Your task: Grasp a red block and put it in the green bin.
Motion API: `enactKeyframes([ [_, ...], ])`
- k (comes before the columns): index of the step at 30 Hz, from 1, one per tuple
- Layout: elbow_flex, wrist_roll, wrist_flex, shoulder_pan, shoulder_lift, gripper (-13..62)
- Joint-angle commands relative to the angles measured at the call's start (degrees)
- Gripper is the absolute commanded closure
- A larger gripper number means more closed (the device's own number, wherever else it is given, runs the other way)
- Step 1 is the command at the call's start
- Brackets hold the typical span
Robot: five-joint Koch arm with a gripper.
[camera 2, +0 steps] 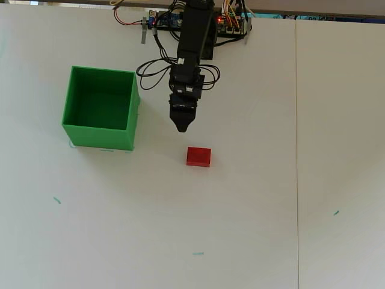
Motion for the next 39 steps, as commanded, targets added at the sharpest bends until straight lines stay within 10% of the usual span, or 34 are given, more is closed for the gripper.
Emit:
enactKeyframes([
  [1,-0.44,0.0,0.62,-0.35,1.76,14.8],
  [39,-12.48,5.71,-2.81,-3.6,-14.06,16.3],
])
